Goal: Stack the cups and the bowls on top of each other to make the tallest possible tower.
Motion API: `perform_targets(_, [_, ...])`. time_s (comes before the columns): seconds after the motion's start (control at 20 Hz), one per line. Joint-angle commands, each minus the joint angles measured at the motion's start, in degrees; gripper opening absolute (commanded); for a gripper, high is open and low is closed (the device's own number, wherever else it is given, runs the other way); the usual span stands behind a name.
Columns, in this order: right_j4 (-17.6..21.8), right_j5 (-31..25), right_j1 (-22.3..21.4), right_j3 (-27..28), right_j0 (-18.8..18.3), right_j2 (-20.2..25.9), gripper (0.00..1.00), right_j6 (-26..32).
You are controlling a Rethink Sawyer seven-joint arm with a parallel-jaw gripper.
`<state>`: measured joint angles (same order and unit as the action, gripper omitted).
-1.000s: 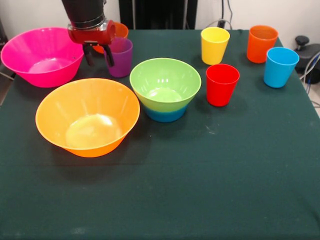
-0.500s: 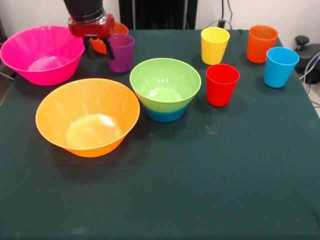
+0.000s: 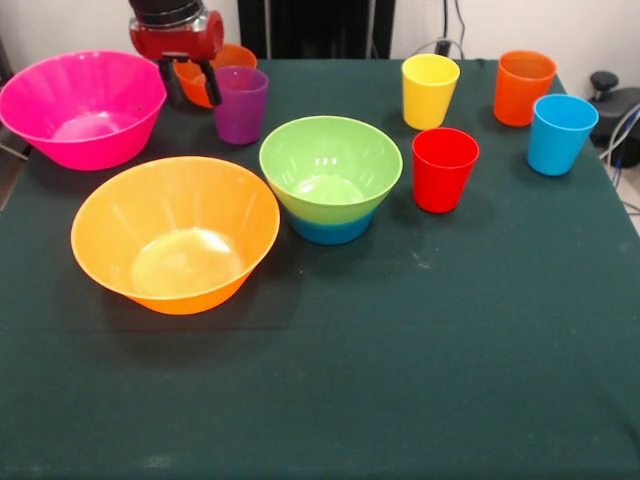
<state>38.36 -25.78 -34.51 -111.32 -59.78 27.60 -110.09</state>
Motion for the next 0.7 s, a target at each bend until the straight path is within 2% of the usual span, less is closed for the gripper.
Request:
perform_targets(0.05, [-1.9,-5.6,-3.7,-0.7,3.1,3.3,1.0,3.9])
perform_targets(0.35, [-3.9,-8.7,-5.4,0.3,3.7,4.0,1.0,4.7])
perform_targets(0.7, [-4.2,-9.2,-5.4,1.0,3.7,4.3,1.0,5.3])
